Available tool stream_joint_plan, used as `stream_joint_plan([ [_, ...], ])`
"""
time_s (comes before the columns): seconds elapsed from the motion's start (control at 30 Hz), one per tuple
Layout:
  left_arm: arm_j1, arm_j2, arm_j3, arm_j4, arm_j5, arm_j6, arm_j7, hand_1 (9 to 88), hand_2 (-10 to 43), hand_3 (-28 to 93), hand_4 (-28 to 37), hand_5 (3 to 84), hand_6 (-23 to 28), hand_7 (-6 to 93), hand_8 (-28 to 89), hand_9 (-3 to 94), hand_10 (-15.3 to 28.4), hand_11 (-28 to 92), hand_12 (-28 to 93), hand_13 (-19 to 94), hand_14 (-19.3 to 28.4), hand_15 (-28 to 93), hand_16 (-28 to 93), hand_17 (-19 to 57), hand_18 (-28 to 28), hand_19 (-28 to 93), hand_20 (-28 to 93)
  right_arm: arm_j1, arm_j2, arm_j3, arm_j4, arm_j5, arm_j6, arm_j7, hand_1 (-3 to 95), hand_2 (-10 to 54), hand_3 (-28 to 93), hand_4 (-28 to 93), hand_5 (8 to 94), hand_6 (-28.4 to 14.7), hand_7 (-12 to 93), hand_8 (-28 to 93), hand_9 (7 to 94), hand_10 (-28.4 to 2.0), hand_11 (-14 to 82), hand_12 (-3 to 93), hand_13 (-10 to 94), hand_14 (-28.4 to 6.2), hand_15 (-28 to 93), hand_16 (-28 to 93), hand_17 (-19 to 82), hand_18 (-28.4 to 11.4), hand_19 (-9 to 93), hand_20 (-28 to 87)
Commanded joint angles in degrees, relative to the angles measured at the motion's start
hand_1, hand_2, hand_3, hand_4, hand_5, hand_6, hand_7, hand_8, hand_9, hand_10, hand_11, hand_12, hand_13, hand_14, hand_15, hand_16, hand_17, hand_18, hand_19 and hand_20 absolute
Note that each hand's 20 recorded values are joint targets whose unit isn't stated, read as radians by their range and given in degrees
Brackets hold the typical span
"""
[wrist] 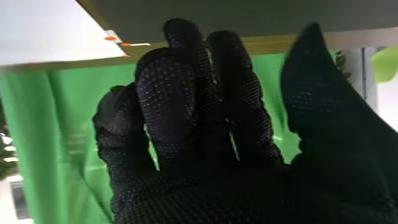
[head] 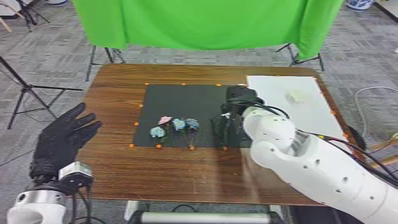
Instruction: Arrange flowers
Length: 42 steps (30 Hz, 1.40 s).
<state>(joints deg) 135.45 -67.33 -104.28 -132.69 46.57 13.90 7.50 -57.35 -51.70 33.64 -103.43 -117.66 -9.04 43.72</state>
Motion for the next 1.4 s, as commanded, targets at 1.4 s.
stream_joint_plan([
  [1.4,0.8,0.62,0.7,0.06,-0.45,0.47,1.67,25.3,6.2,82,-18.4,39.1,10.6,13.5,-10,36.7,20.4,27,9,28,27.4,51,-10,-8.4,24.2,60,-6,12.8,14.4,-7.0,6.7,9.3,13.1,0.4,21.0,4.5,92,-23,56.0,-5.9,19,-14,59.8,-18.7,21.6,13.7,66,-11.7,80,11,33,-24.4,93,43],
])
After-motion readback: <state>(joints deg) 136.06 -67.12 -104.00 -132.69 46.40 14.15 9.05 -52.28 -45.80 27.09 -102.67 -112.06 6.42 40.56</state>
